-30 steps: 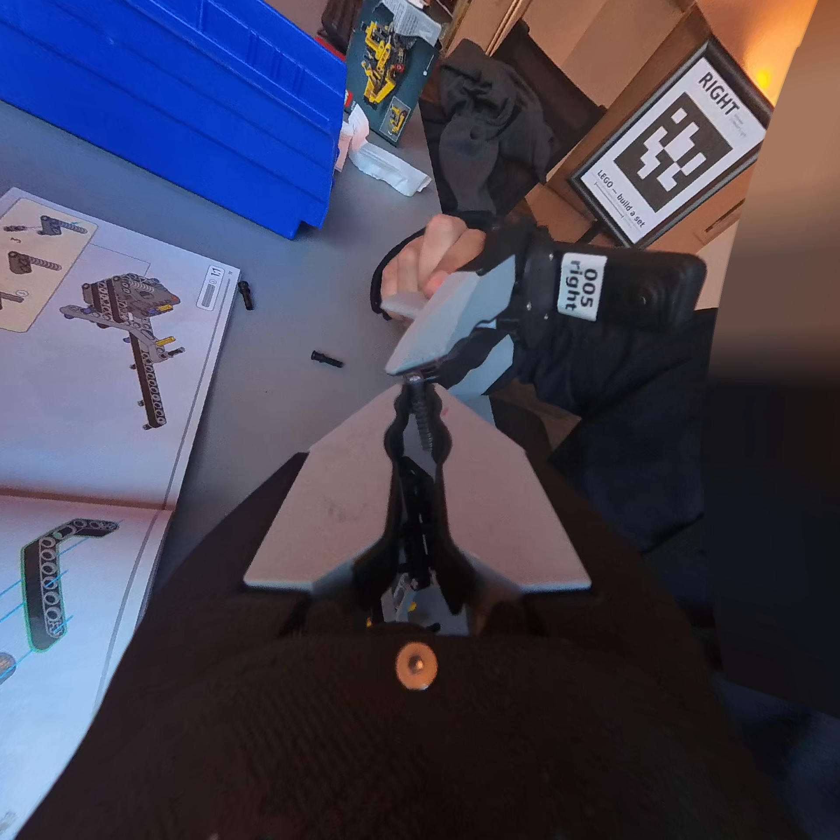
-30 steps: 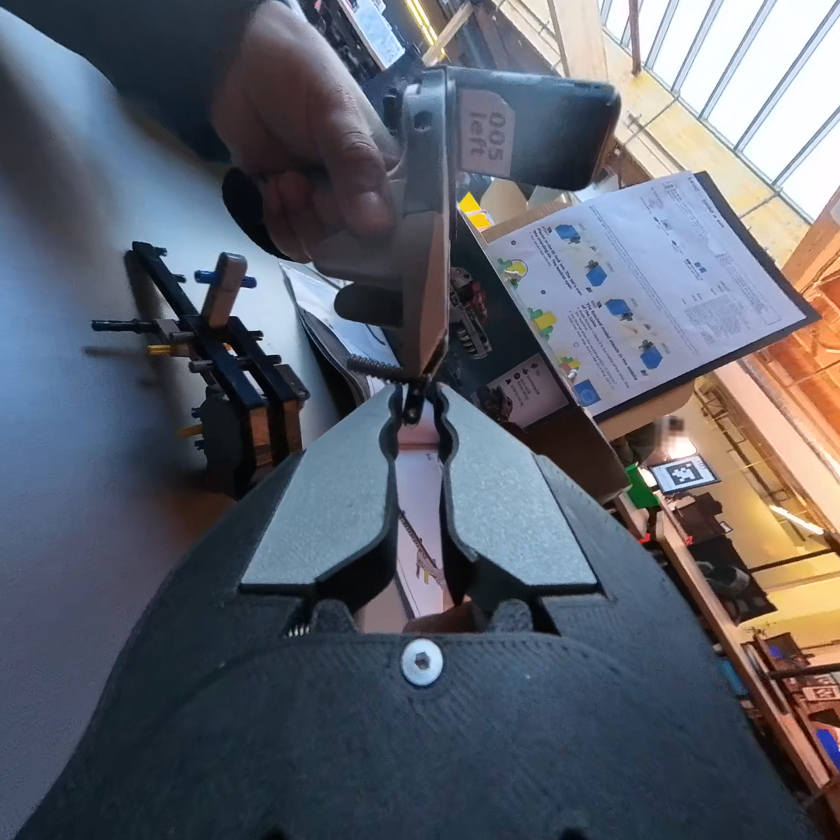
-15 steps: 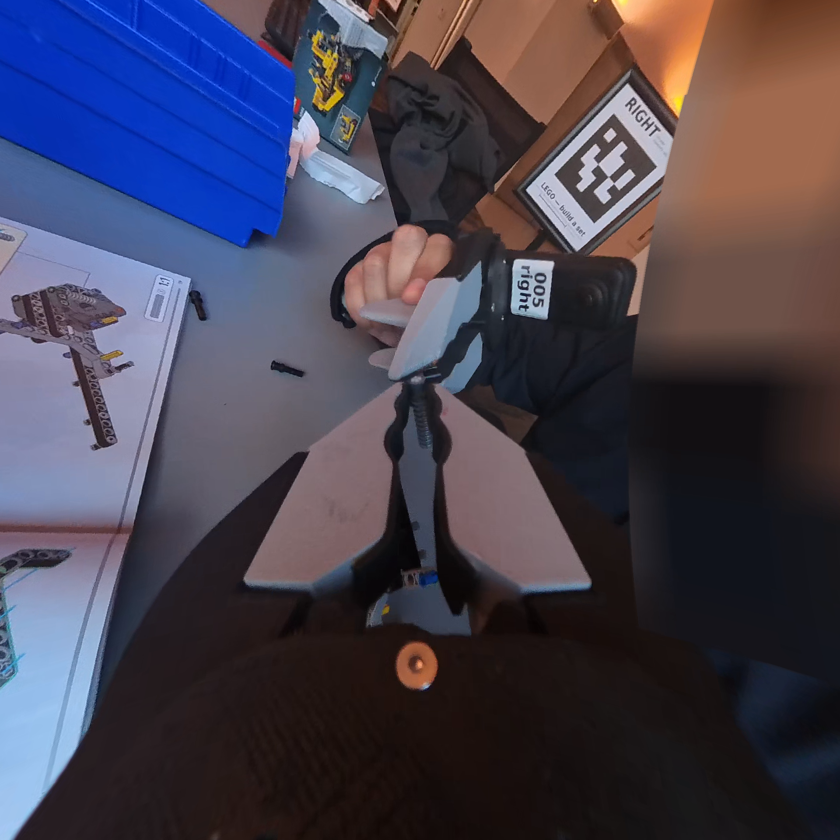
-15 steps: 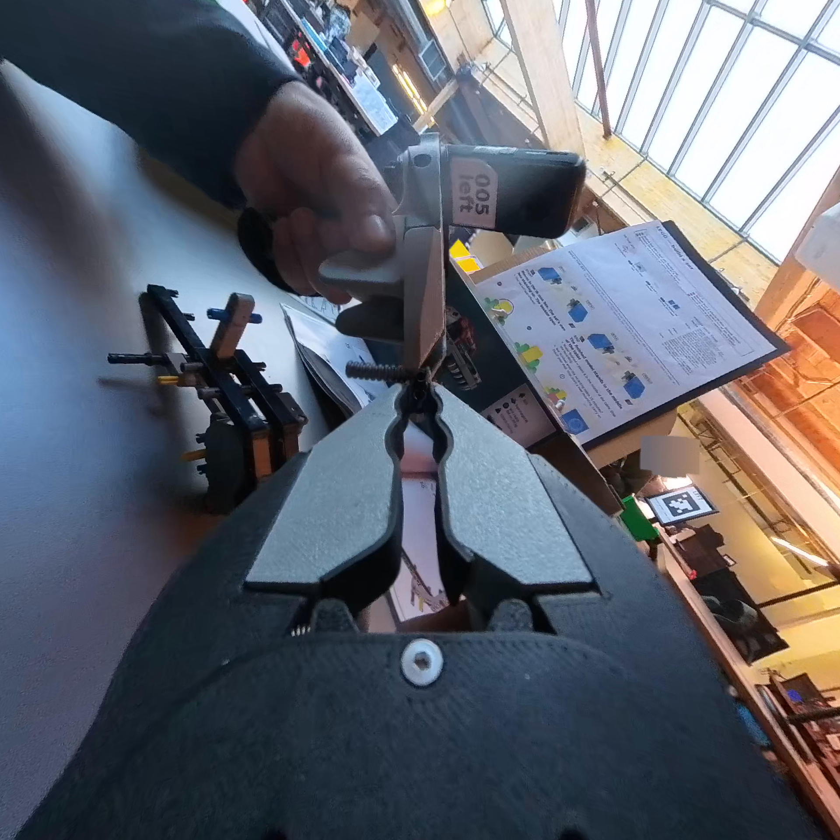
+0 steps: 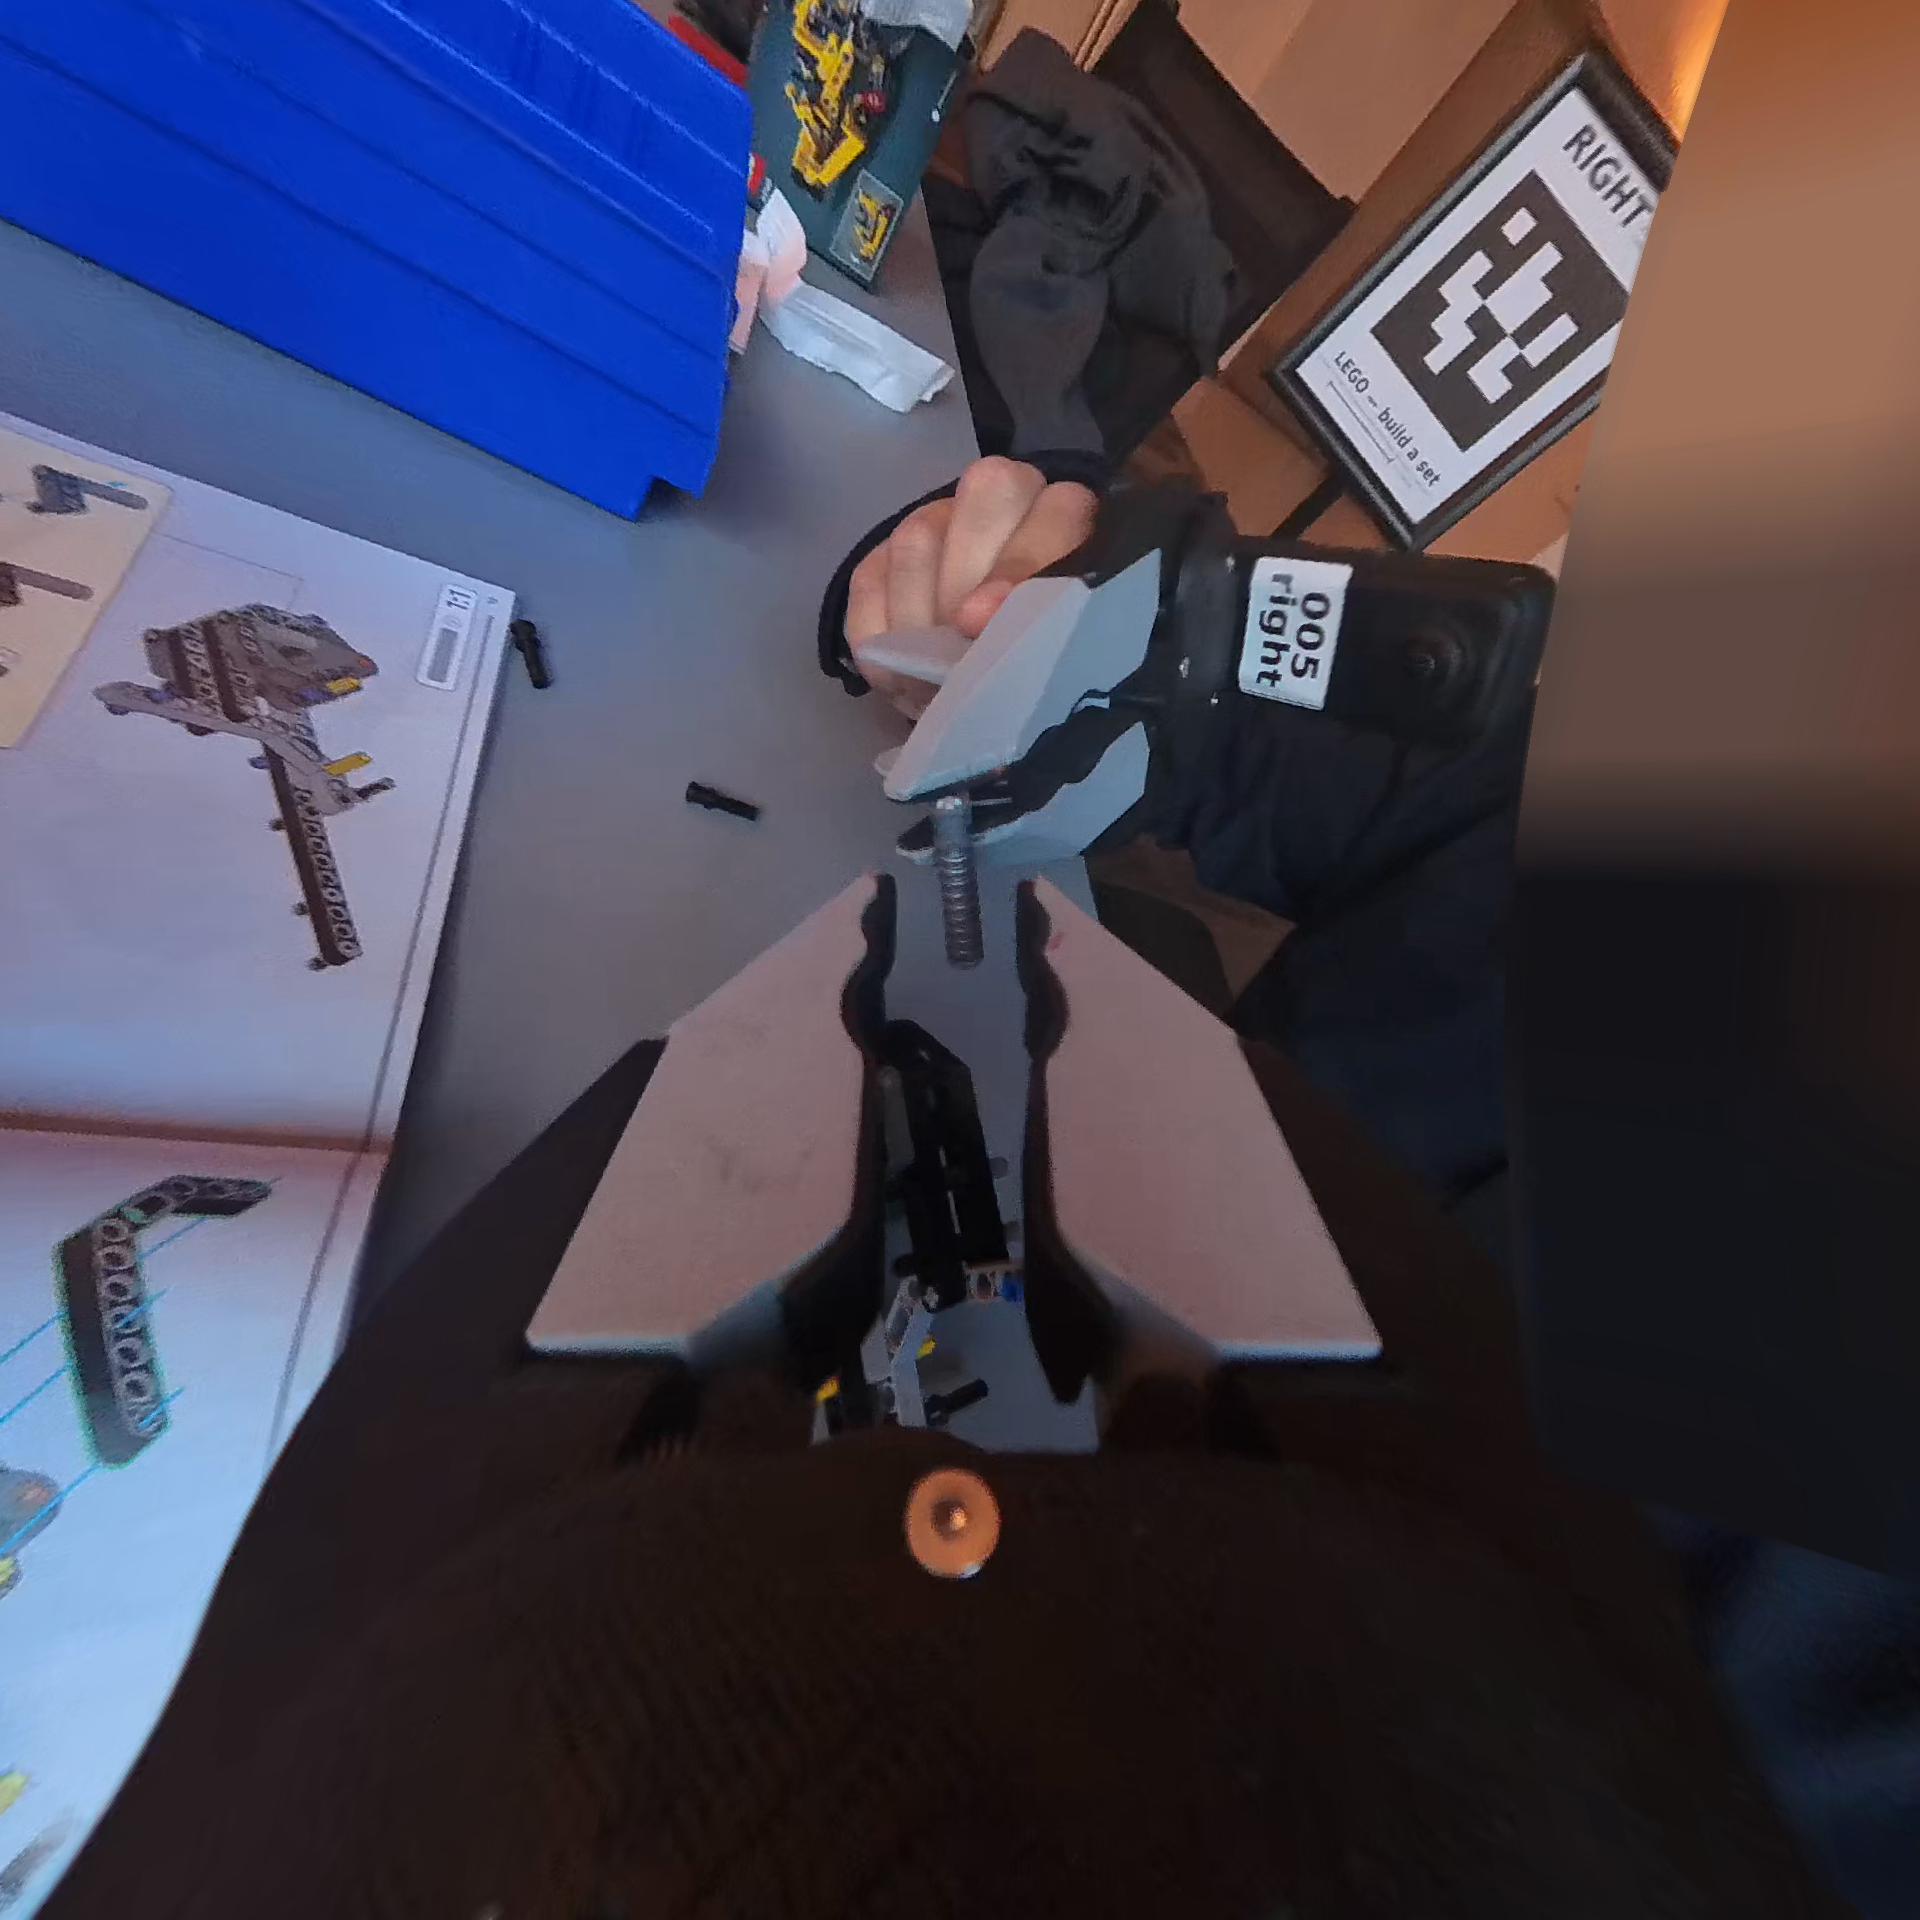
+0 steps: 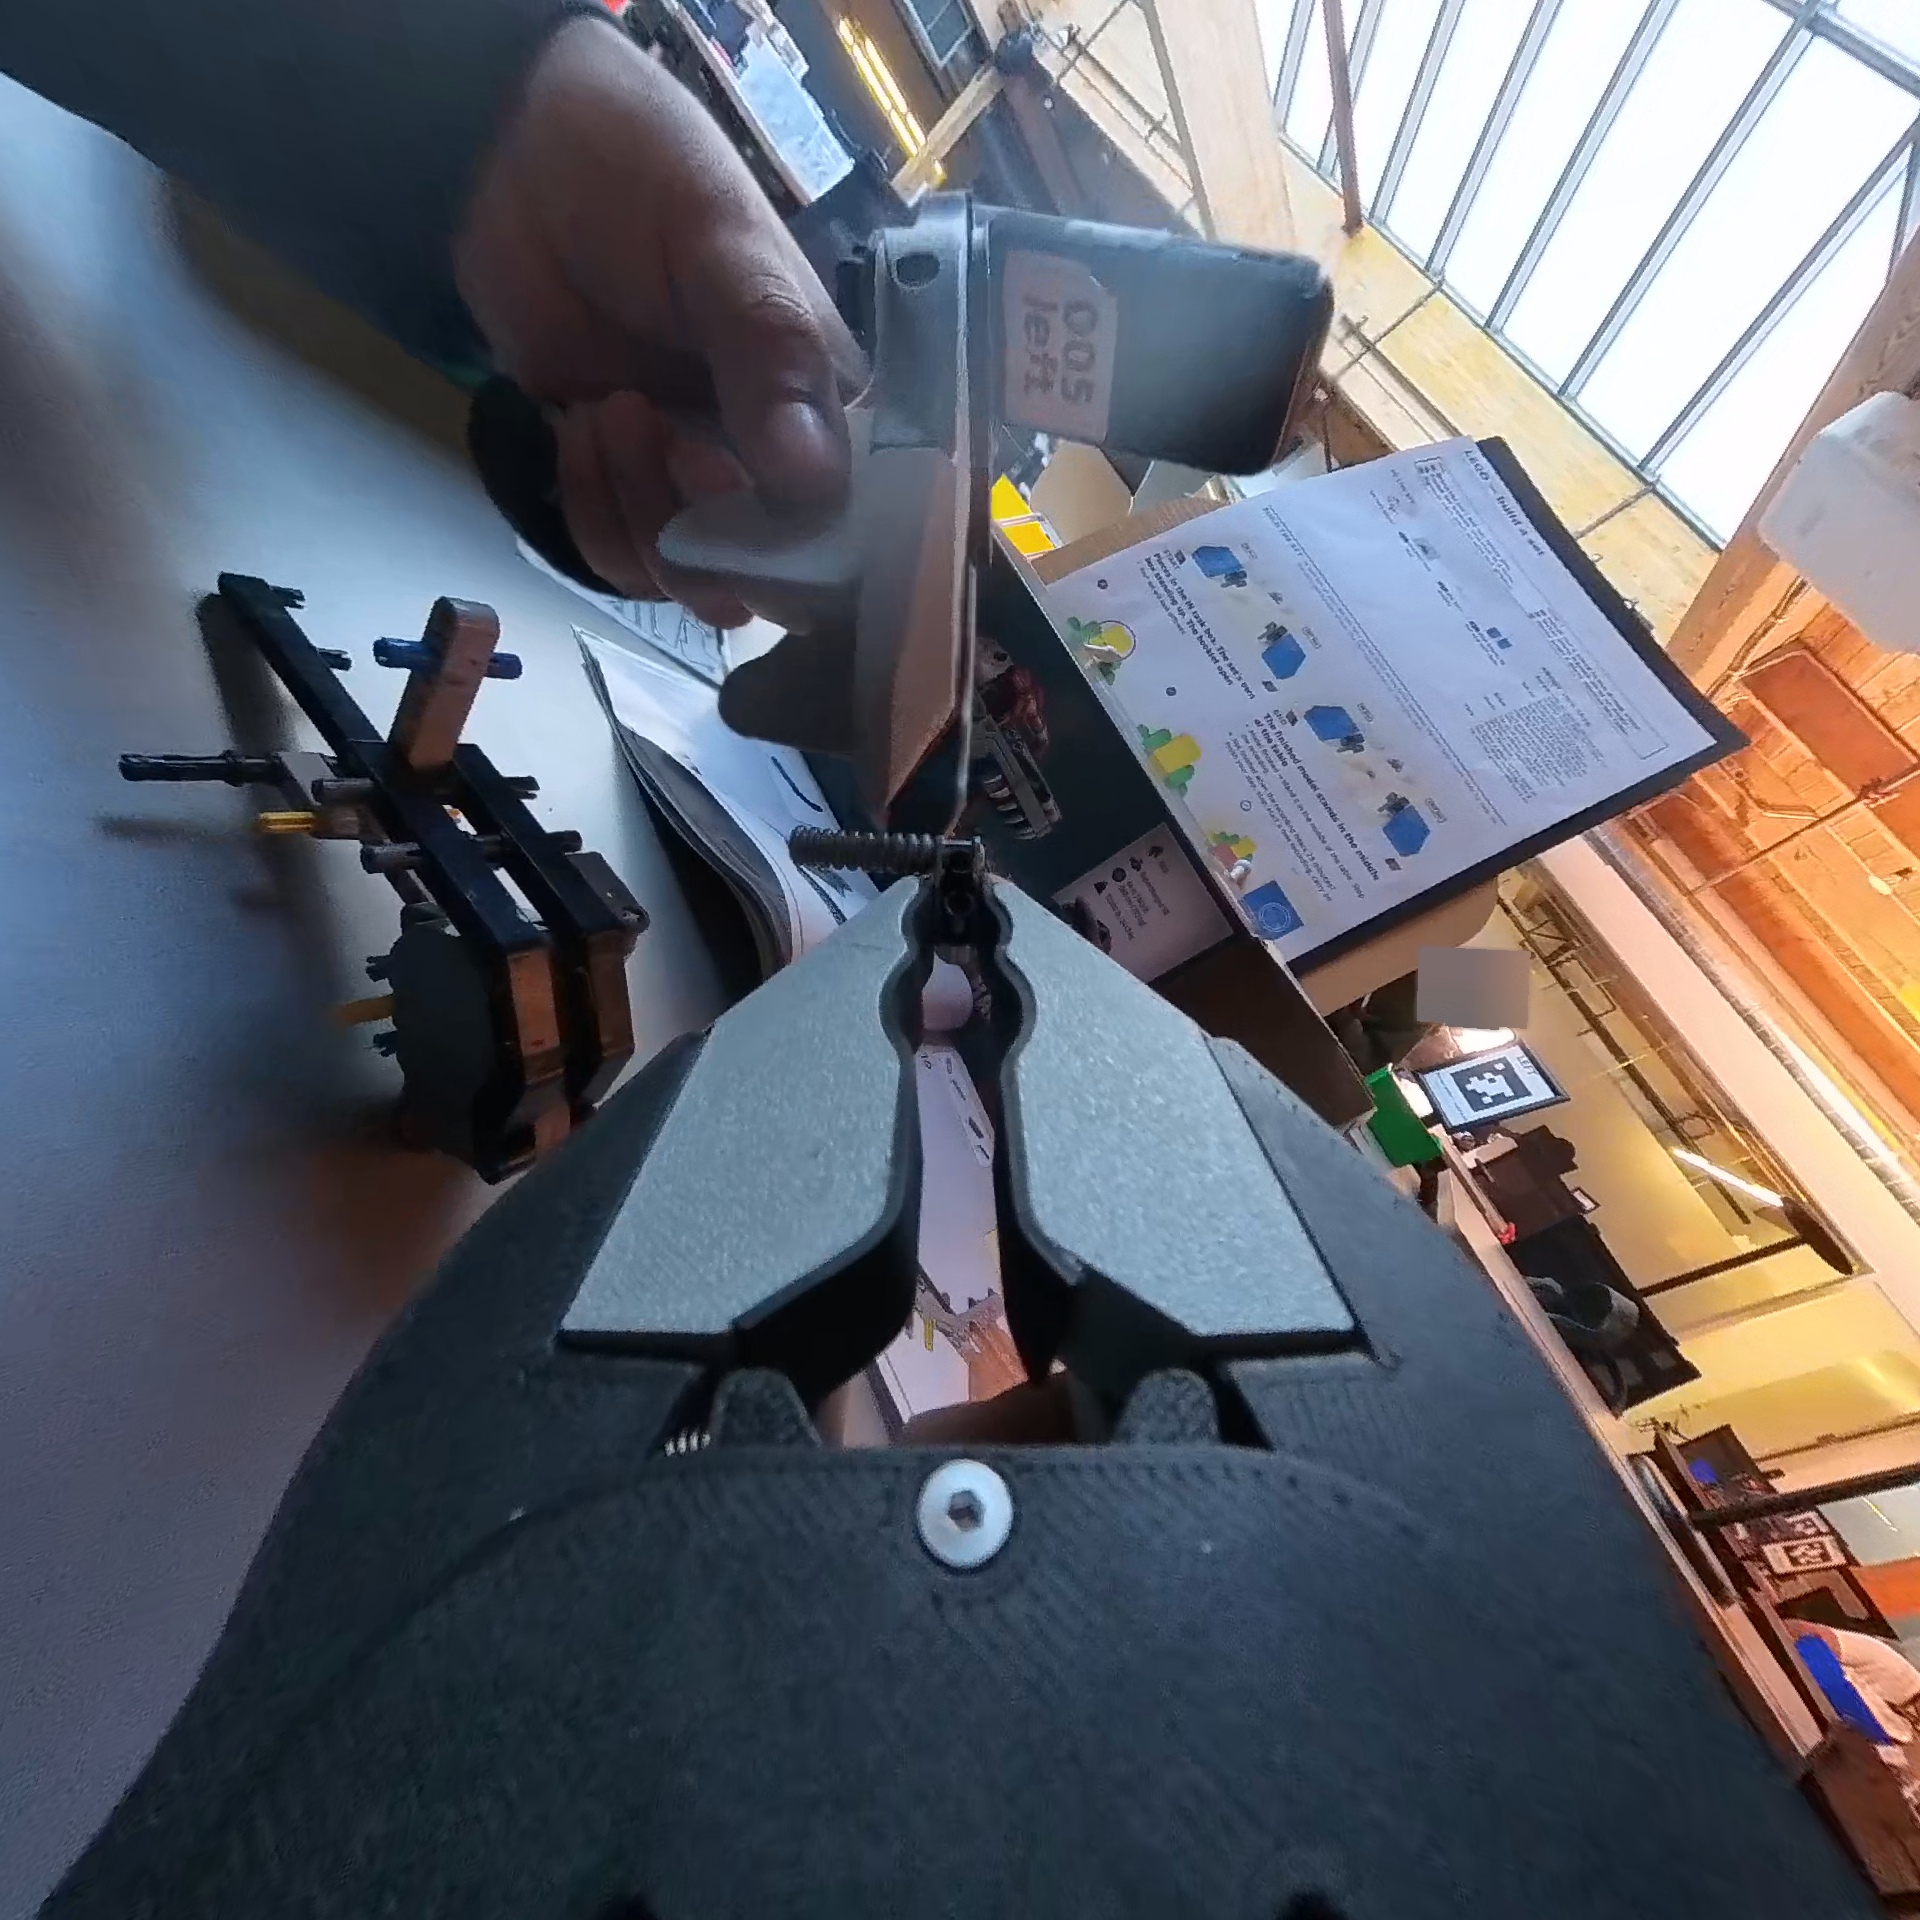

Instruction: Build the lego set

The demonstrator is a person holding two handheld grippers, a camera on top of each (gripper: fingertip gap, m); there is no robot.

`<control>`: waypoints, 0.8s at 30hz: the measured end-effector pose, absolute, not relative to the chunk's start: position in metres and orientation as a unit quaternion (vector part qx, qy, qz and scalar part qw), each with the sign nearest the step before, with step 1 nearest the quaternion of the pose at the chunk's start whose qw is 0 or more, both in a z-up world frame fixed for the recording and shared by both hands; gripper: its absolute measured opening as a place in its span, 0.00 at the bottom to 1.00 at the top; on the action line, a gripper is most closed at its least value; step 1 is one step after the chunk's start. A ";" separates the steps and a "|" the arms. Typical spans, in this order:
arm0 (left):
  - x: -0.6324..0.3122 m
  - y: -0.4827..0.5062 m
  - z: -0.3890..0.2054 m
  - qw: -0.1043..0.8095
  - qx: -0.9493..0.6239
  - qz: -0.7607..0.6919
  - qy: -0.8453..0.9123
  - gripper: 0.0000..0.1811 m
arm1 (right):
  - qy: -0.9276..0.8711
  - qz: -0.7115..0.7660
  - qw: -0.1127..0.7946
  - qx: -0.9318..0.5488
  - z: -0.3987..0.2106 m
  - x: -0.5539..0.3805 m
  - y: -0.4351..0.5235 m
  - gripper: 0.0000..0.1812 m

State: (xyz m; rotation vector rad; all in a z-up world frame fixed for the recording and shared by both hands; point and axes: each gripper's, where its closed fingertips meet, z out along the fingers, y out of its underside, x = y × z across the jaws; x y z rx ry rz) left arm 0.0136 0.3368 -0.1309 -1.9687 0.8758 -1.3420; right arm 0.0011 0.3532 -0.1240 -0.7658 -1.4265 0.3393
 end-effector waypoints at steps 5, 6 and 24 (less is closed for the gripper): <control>0.018 0.336 -0.134 0.295 -0.736 -0.516 0.324 0.03 | -0.634 0.156 0.675 -0.344 -0.125 -0.001 0.353 0.03; 0.018 0.336 -0.134 0.293 -0.735 -0.520 0.322 0.03 | -0.634 0.161 0.673 -0.345 -0.125 0.000 0.352 0.02; 0.007 0.345 -0.144 0.326 -0.767 -0.417 0.362 0.03 | -0.621 0.345 0.585 -0.392 -0.124 0.008 0.344 0.03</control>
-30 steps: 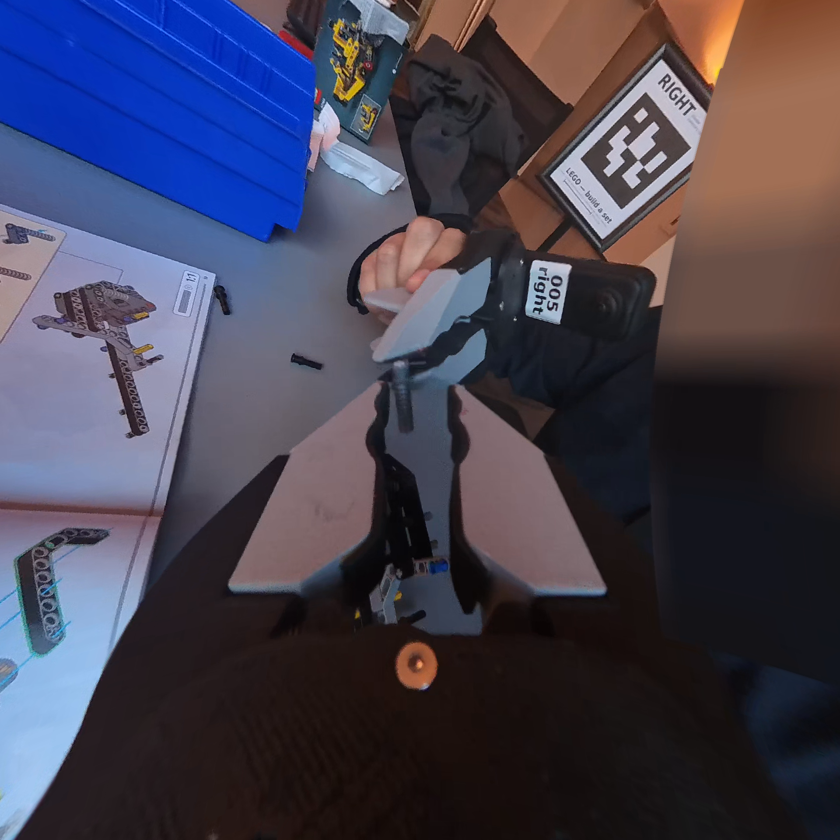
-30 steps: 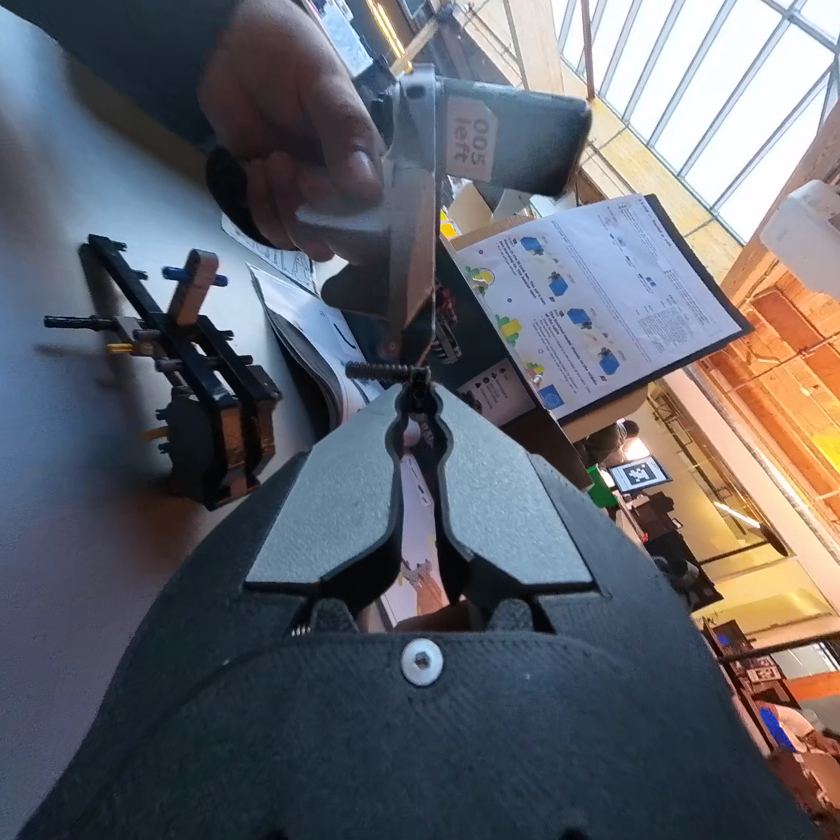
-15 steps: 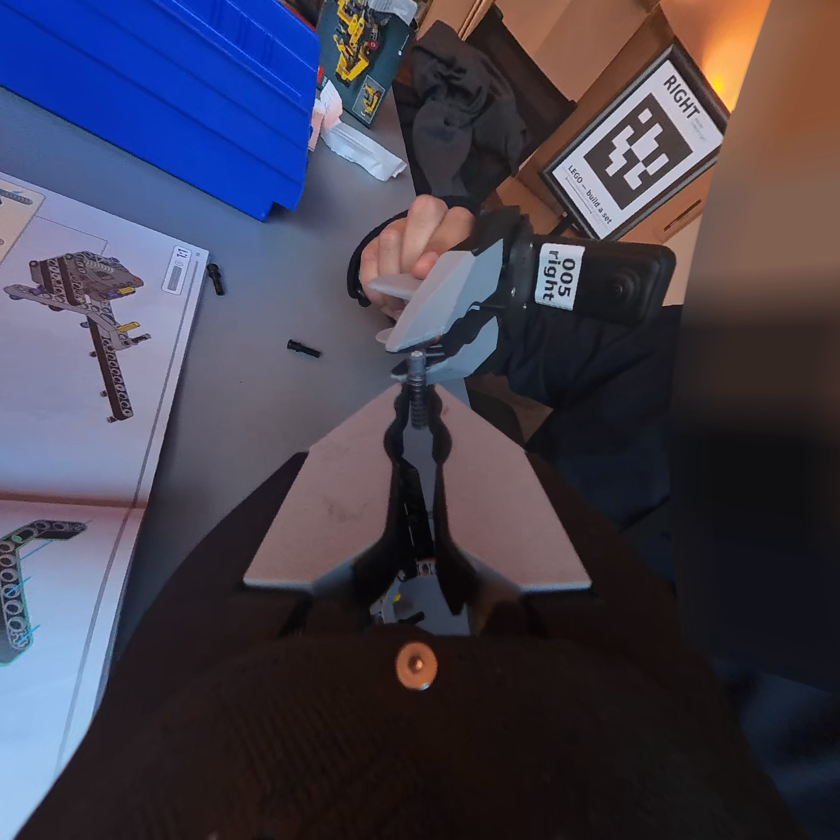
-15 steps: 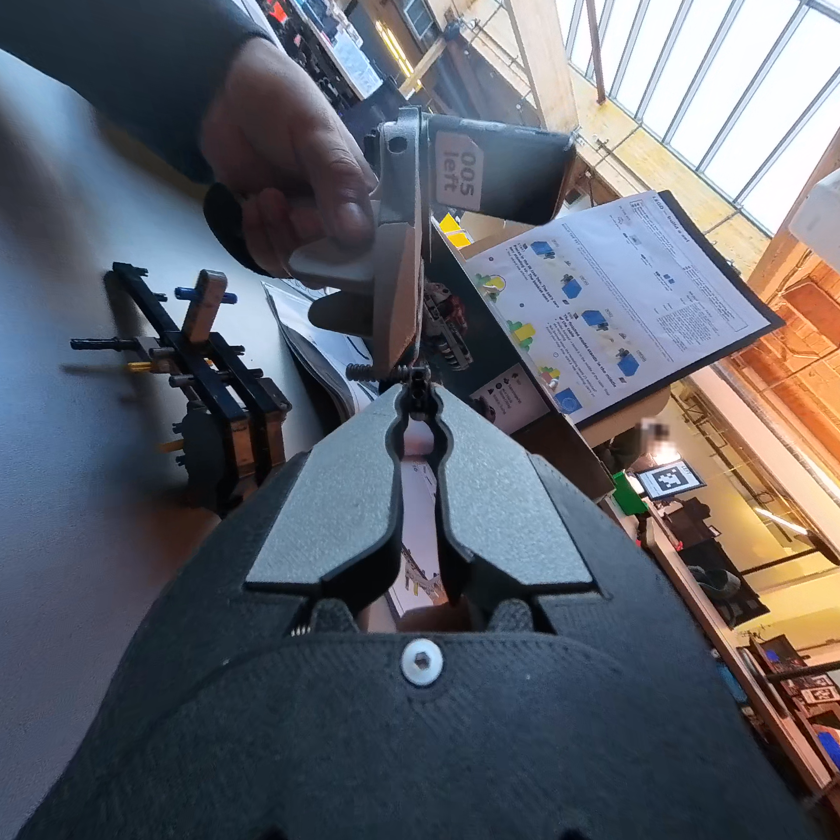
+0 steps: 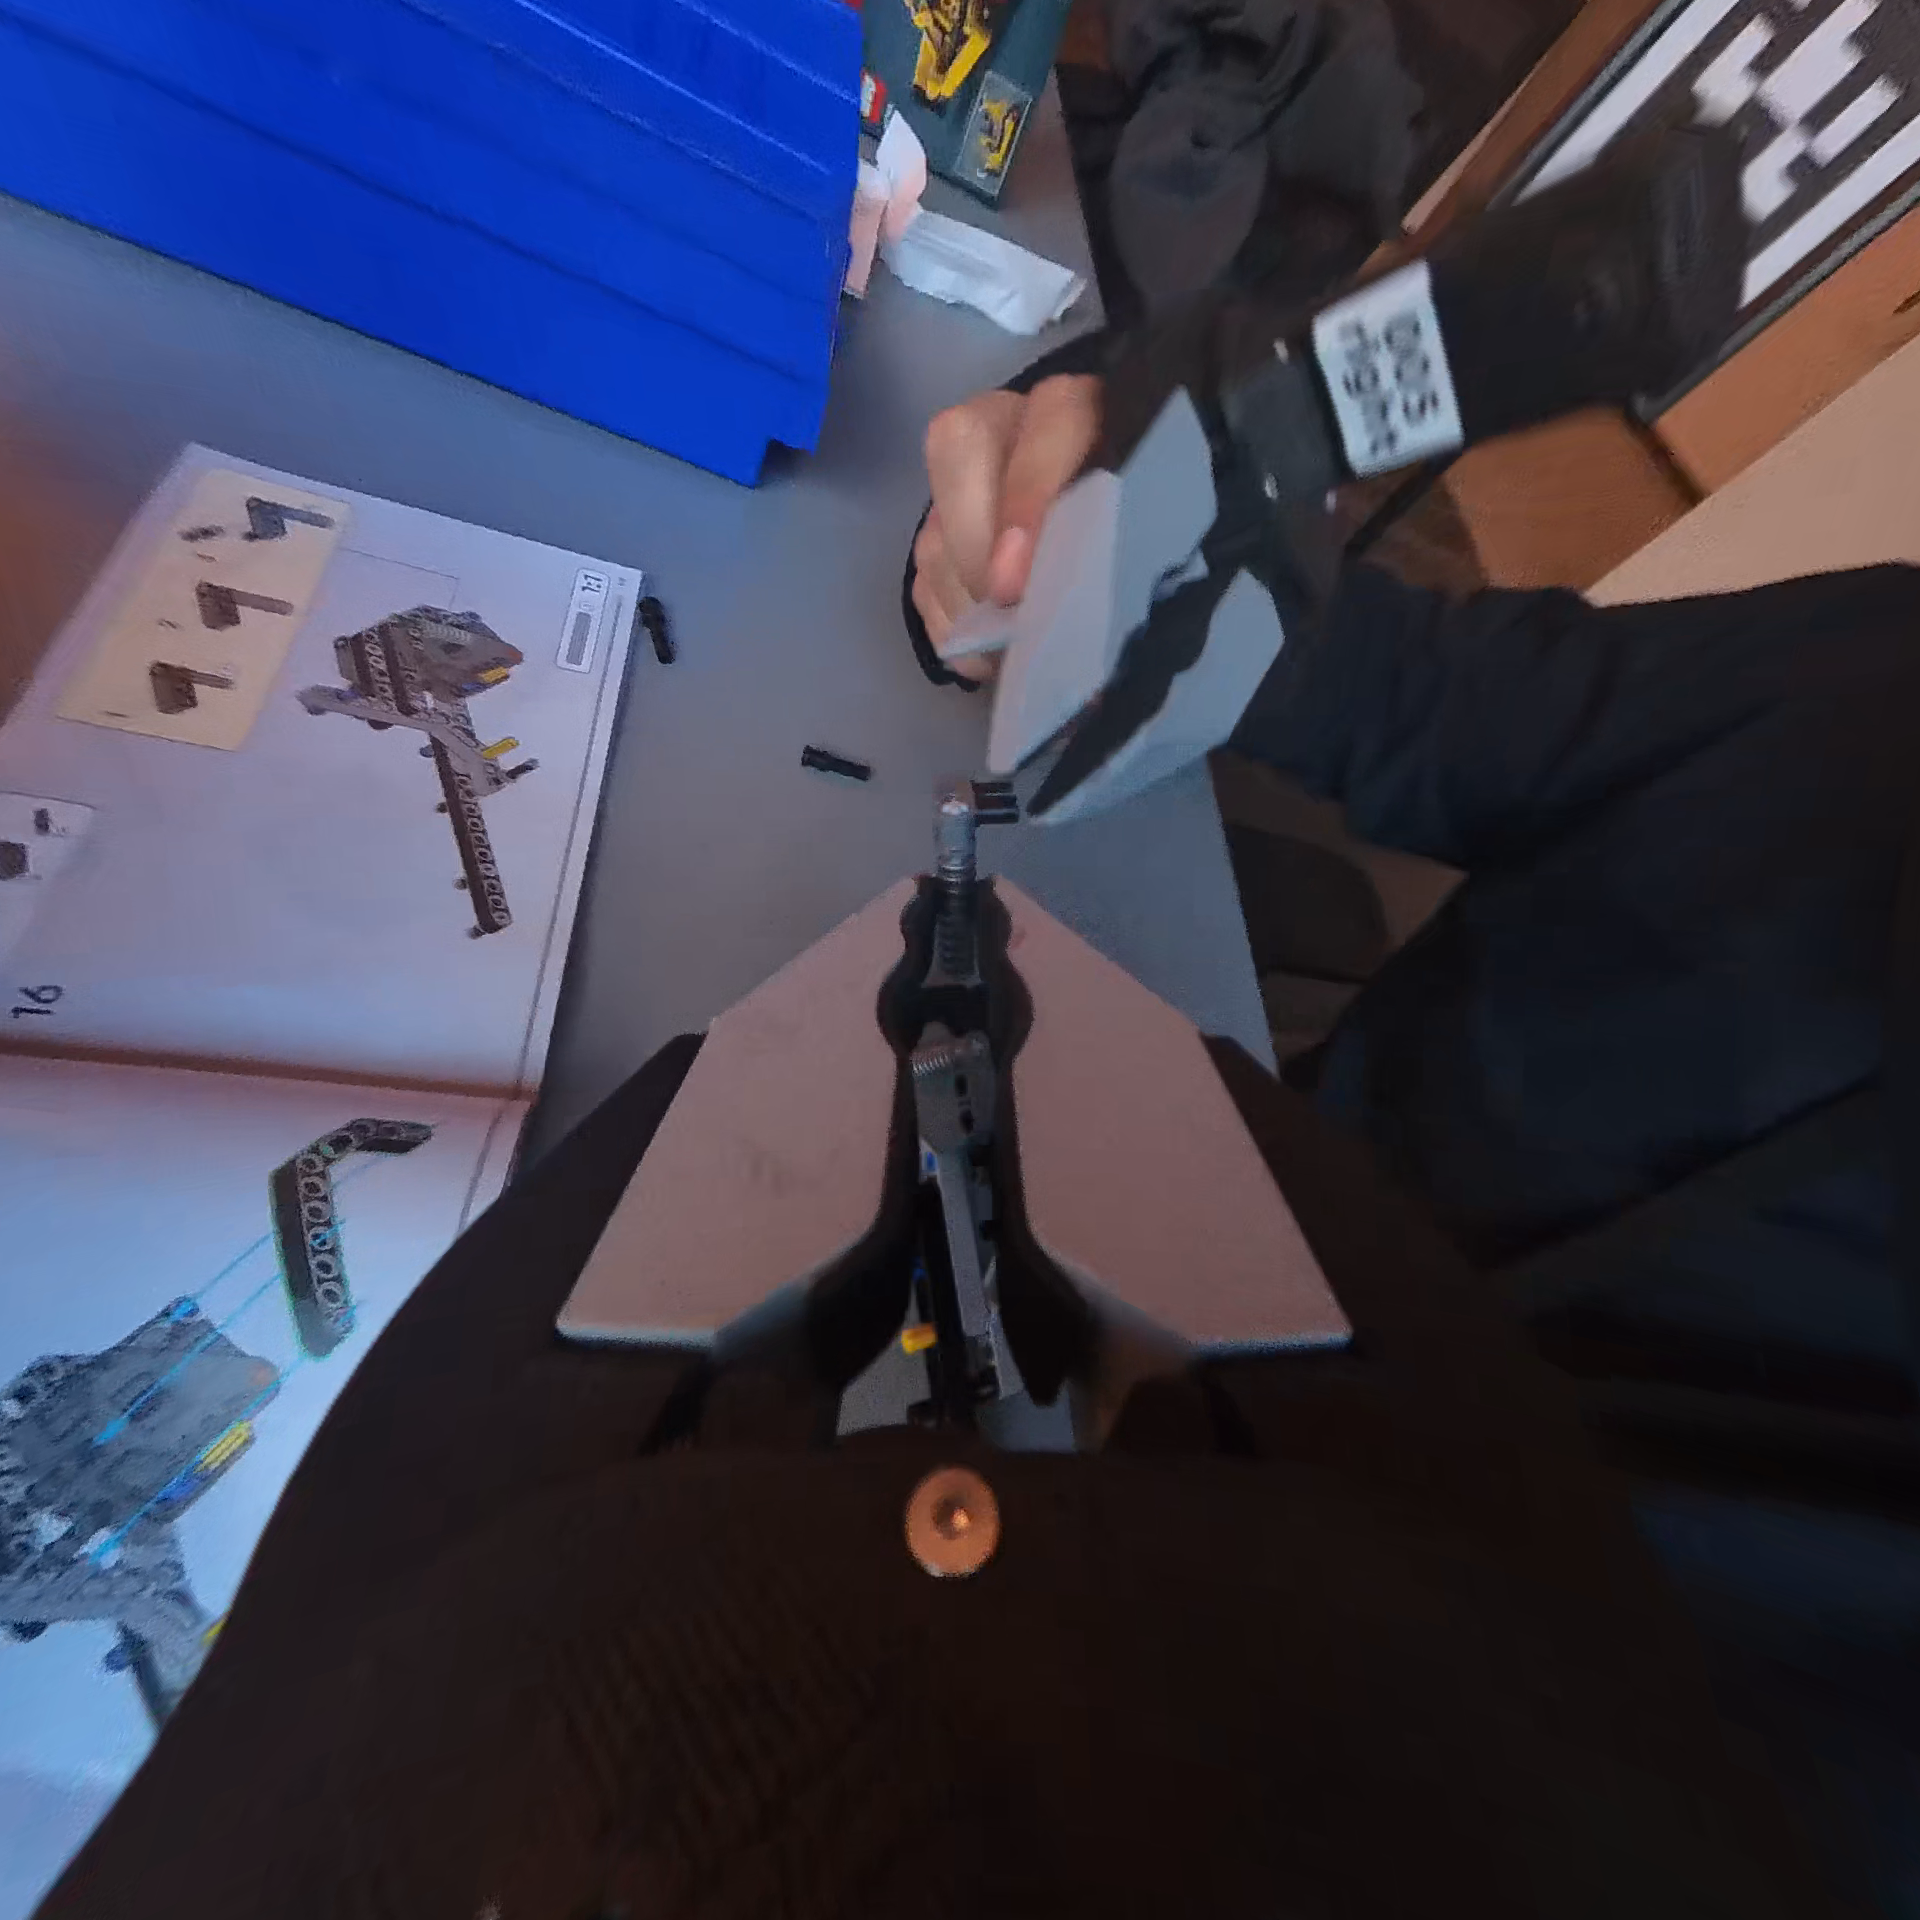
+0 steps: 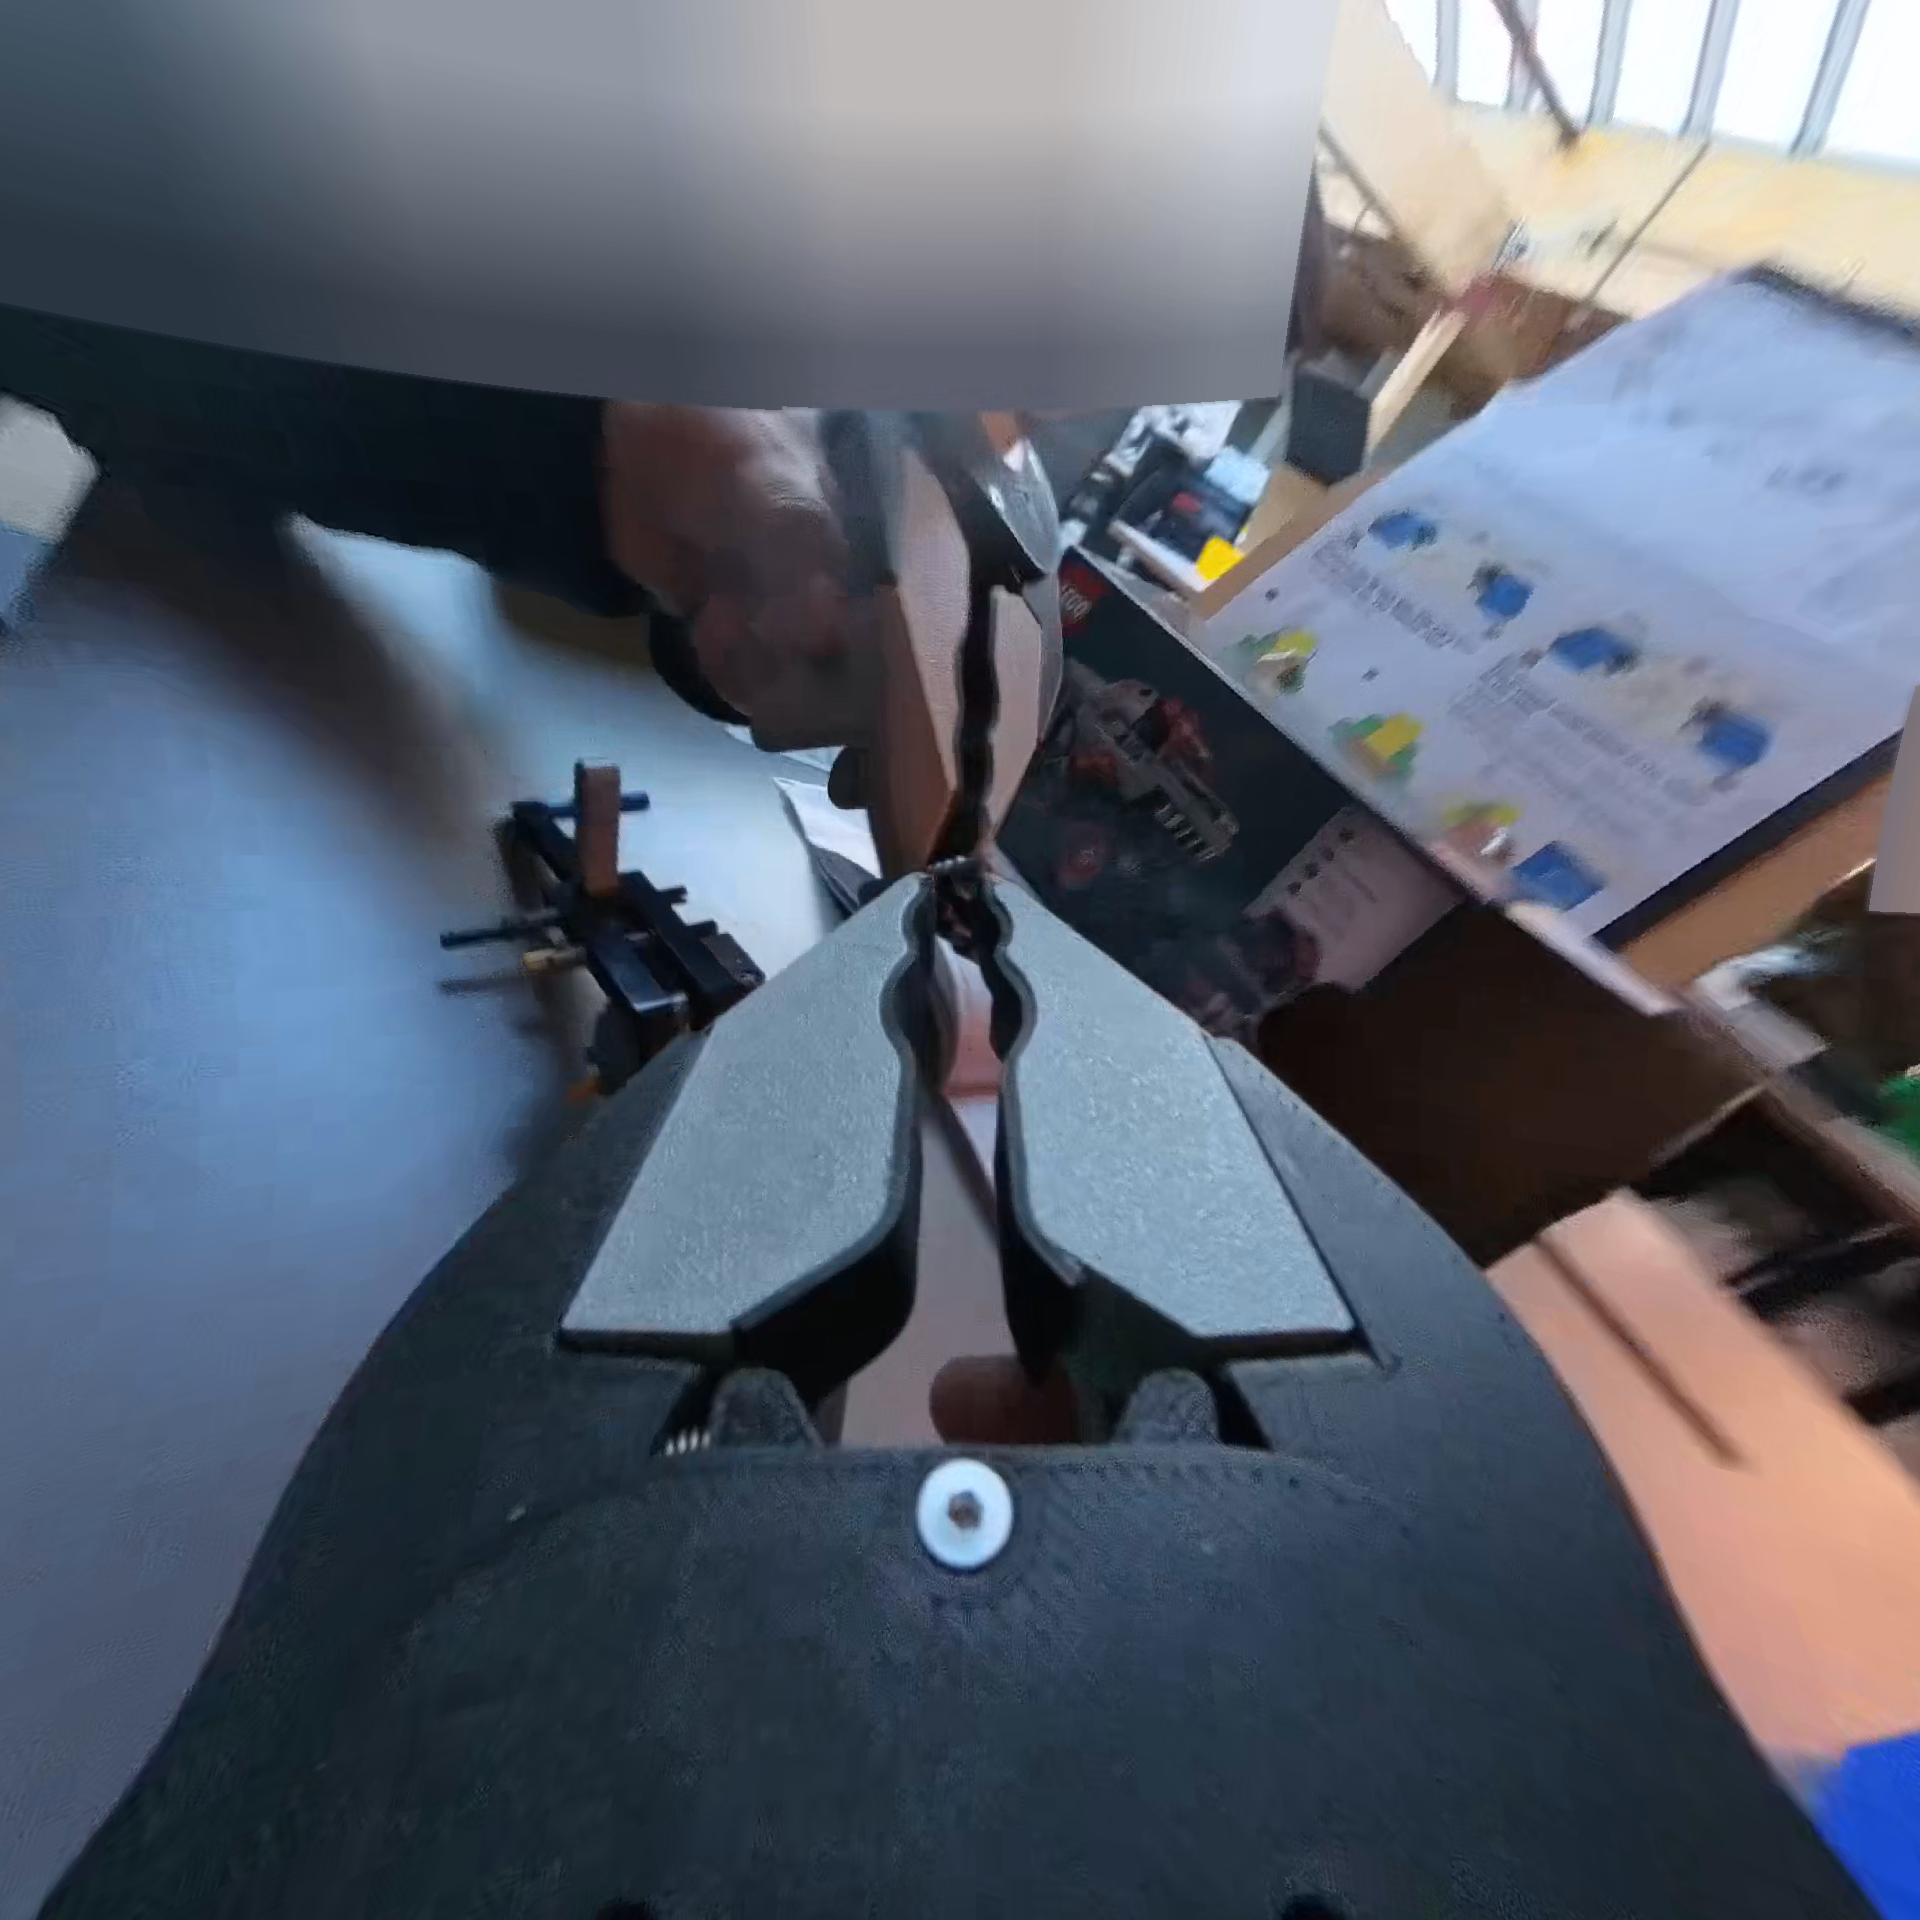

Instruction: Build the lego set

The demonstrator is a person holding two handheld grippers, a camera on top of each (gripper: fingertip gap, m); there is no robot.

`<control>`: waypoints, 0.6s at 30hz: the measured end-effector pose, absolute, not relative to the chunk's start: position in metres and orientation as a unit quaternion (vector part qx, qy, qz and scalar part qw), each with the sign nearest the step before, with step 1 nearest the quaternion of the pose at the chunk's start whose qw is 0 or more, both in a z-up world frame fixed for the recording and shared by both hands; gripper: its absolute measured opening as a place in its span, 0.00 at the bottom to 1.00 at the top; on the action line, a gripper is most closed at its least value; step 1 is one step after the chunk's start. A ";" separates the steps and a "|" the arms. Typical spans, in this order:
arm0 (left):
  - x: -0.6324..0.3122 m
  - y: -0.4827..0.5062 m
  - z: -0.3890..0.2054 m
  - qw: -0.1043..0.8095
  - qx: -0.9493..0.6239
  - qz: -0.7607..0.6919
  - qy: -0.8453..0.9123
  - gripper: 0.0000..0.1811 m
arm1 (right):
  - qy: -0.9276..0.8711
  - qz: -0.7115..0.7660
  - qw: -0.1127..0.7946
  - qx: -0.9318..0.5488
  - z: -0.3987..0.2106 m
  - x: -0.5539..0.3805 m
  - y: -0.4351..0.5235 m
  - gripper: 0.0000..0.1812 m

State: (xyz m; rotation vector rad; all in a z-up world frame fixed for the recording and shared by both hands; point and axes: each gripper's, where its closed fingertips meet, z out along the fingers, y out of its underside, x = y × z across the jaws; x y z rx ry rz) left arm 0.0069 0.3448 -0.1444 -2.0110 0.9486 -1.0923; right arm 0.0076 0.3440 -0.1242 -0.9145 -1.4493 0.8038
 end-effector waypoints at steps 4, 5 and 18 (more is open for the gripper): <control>0.004 0.343 -0.152 0.331 -0.777 -0.348 0.406 0.03 | -0.602 0.427 0.502 -0.451 -0.131 0.006 0.348 0.07; 0.004 0.340 -0.153 0.326 -0.777 -0.340 0.417 0.03 | -0.599 0.445 0.487 -0.454 -0.131 0.006 0.346 0.05; 0.004 0.338 -0.161 0.320 -0.772 -0.319 0.448 0.02 | -0.599 0.480 0.422 -0.482 -0.143 0.002 0.343 0.00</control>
